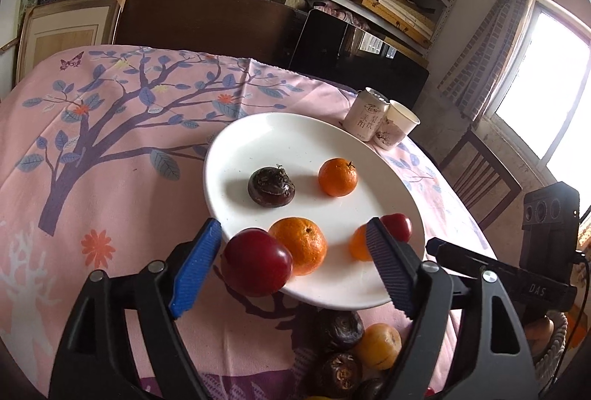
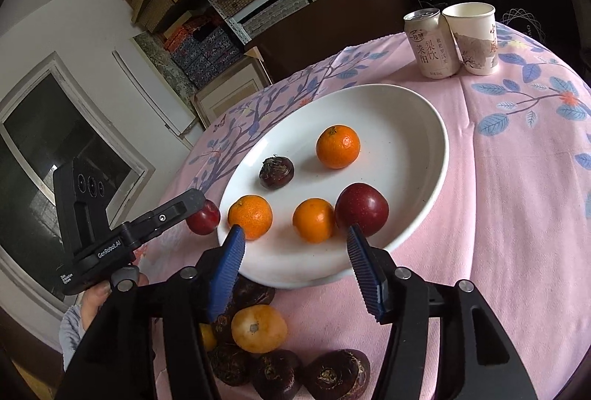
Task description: Organize fruits
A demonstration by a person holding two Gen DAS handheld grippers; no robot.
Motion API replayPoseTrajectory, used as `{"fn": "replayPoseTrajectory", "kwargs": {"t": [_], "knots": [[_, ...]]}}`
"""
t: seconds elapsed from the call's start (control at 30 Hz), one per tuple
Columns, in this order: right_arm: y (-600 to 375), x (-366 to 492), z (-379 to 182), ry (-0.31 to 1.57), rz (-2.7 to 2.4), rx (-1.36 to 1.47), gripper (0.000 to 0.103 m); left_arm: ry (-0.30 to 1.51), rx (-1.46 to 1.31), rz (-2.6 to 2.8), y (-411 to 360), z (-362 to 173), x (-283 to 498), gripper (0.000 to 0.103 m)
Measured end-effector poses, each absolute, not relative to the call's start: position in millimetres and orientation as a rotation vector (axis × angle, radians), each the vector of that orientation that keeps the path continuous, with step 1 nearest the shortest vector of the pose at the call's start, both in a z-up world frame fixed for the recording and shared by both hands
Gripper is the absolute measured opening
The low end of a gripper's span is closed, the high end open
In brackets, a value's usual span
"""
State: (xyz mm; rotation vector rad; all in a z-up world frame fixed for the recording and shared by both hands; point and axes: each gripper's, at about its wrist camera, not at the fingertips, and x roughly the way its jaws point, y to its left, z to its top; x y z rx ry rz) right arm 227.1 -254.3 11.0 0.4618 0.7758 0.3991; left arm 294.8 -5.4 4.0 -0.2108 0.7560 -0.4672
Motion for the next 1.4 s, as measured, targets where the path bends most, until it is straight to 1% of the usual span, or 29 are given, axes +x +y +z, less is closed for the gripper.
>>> {"fn": "replayPoseTrajectory", "kwargs": {"t": [0.1,0.23,0.33,0.5,0.63,0.73,0.97,1.2,1.37,1.4], "knots": [[-261,221,11,0.76,0.372,0.481,0.064,0.744,-0.198,-0.441,1,3,282,0.086],[-274,209,5,0.761,0.338,0.531,0.07,0.762,-0.205,-0.426,14,-5,269,0.088],[-281,201,1,0.764,0.321,0.563,0.072,0.773,-0.169,-0.374,25,-11,262,0.089],[-292,195,-4,0.762,0.296,0.584,0.073,0.838,-0.215,-0.357,59,-24,228,0.089],[-290,196,-5,0.775,0.303,0.585,0.073,0.859,-0.145,-0.41,62,-29,184,0.089],[-290,197,-6,0.781,0.302,0.582,0.073,0.851,-0.152,-0.492,66,-28,155,0.089],[-290,193,-8,0.788,0.301,0.588,0.073,0.889,-0.087,-0.581,53,-30,112,0.089],[-284,170,-11,0.787,0.314,0.564,0.073,0.926,0.106,-0.653,18,-44,77,0.089],[-271,153,-14,0.798,0.346,0.506,0.073,0.927,0.107,-0.647,13,-44,89,0.078],[-270,152,-13,0.799,0.35,0.498,0.073,0.925,0.101,-0.645,12,-43,92,0.074]]}}
